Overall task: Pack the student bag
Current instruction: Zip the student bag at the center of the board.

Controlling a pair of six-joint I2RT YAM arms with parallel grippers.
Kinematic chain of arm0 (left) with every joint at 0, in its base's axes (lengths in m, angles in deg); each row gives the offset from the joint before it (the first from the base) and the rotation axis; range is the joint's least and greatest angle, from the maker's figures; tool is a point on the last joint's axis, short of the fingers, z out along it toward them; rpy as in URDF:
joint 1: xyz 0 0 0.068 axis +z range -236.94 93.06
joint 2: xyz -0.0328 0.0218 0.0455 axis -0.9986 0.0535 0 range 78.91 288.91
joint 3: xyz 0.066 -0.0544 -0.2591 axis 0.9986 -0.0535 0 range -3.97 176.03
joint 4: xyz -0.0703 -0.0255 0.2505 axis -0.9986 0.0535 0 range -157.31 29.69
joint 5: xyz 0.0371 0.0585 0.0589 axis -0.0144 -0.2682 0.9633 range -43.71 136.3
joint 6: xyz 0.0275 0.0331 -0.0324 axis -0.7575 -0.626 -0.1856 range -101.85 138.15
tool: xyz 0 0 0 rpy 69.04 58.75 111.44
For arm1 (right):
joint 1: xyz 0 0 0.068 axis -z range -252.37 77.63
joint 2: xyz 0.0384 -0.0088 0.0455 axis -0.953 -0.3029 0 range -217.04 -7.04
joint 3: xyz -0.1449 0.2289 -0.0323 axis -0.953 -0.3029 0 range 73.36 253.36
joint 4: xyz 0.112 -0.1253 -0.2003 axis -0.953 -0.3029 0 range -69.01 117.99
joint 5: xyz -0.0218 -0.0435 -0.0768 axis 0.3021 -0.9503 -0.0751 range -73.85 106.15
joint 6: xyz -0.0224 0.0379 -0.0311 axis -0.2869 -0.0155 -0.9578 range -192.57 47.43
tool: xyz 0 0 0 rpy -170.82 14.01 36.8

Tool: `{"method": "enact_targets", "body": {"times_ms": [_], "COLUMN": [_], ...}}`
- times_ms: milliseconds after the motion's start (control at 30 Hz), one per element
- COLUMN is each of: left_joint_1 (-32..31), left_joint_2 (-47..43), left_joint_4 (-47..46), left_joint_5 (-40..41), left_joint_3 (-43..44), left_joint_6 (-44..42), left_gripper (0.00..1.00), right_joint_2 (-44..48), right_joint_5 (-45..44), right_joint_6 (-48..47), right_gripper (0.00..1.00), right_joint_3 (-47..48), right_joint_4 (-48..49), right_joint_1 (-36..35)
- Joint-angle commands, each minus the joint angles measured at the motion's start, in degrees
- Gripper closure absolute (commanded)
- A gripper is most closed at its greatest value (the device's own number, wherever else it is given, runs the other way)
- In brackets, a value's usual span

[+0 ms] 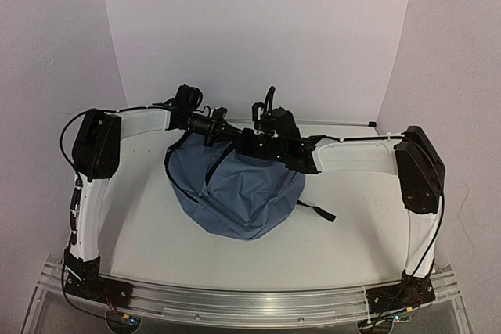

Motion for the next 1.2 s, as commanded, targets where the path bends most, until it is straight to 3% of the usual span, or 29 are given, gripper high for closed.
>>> {"method": "enact_targets", "body": {"times_ms": [0,200,300,500,567,733,867,1000,1167], "left_joint_1": [3.6,3.6,3.6,3.6,3.6,3.6,3.6,3.0,-0.7], "left_joint_2": [1.0,0.0,-0.9,-4.0,-6.0,-11.8,-17.2,-23.5,-29.1], "left_joint_4": [-8.4,-9.4,-11.4,-12.0,-8.3,0.4,5.1,4.2,6.7], "left_joint_5": [10.4,9.4,6.1,4.7,7.3,15.6,22.9,24.0,26.2], "left_joint_3": [4.9,2.7,0.5,-3.8,-3.7,-3.8,-6.0,-12.9,-20.6], "left_joint_6": [0.2,-0.3,-0.7,-4.1,-7.5,-15.9,-19.7,-19.8,-20.3], "left_gripper": [1.0,1.0,1.0,0.95,0.85,0.42,0.29,0.28,0.4], "right_joint_2": [1.5,4.4,7.4,13.6,16.4,20.8,20.6,18.5,16.4], "right_joint_5": [5.2,-6.8,-10.2,-9.2,-12.9,-17.2,-11.7,-0.1,6.5], "right_joint_6": [-1.9,-5.3,-7.0,-6.6,-5.6,-5.3,-6.6,-9.0,-9.3], "right_gripper": [1.0,0.96,0.7,0.58,0.53,0.39,0.3,0.22,0.21], "right_joint_3": [3.8,3.1,1.4,-2.2,-3.0,-4.0,-4.4,-5.5,-6.4], "right_joint_4": [-1.1,-3.6,-3.8,-3.9,-6.7,-13.7,-18.1,-18.6,-18.9], "right_joint_1": [-7.8,-11.5,-12.9,-13.5,-13.5,-11.4,-4.8,3.5,8.8]}}
